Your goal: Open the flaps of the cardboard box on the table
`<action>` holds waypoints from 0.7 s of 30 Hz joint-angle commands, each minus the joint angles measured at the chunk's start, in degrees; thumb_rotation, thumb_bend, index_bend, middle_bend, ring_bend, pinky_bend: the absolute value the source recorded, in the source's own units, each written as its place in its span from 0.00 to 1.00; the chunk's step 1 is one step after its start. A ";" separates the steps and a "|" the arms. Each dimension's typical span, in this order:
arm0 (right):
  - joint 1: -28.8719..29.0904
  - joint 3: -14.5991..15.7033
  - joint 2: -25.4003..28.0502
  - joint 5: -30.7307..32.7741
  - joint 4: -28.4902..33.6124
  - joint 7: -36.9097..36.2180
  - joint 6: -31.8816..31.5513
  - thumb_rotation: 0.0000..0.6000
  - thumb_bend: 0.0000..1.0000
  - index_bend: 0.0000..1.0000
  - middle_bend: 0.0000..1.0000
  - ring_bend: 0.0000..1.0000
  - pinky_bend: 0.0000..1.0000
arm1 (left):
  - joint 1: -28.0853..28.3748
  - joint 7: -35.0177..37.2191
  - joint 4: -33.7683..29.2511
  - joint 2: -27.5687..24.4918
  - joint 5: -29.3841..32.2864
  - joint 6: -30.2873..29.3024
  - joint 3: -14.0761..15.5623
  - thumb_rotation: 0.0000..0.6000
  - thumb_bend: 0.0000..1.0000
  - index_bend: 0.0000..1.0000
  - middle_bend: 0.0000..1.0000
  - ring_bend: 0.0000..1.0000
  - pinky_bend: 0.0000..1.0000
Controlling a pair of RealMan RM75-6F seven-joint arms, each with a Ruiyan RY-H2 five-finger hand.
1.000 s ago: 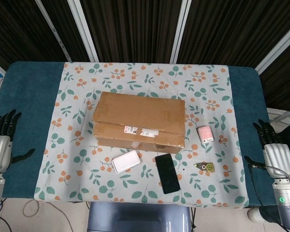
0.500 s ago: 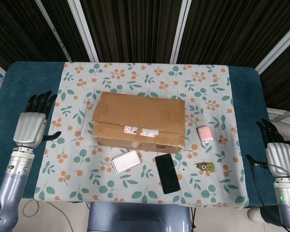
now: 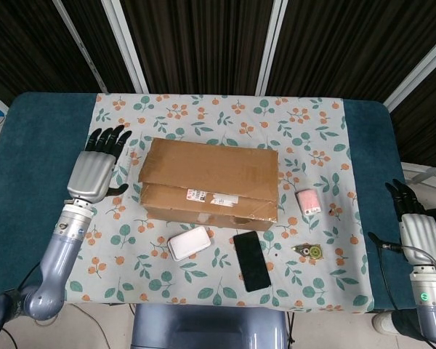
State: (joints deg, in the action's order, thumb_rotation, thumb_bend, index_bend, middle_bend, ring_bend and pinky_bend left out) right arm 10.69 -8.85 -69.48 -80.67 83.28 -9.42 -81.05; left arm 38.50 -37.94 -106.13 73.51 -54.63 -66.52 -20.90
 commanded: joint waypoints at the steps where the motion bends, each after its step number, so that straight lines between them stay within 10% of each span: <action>1: 0.00 -0.09 0.06 0.16 0.08 -0.19 0.12 1.00 0.21 0.00 0.00 0.02 0.22 | 2.17 -1.49 0.94 1.70 1.53 0.89 0.03 1.00 0.14 0.00 0.00 0.00 0.01; 21: -0.10 -0.45 0.54 1.14 0.73 -1.47 1.06 1.00 0.22 0.00 0.00 0.02 0.22 | 12.47 -4.99 7.39 7.05 4.46 1.73 -1.39 1.00 0.24 0.00 0.00 0.00 0.01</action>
State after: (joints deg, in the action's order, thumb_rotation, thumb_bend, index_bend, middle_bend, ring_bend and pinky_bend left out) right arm 10.59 -9.30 -68.95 -79.53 84.00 -10.89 -80.00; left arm 50.35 -42.76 -99.28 80.56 -50.09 -64.86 -21.82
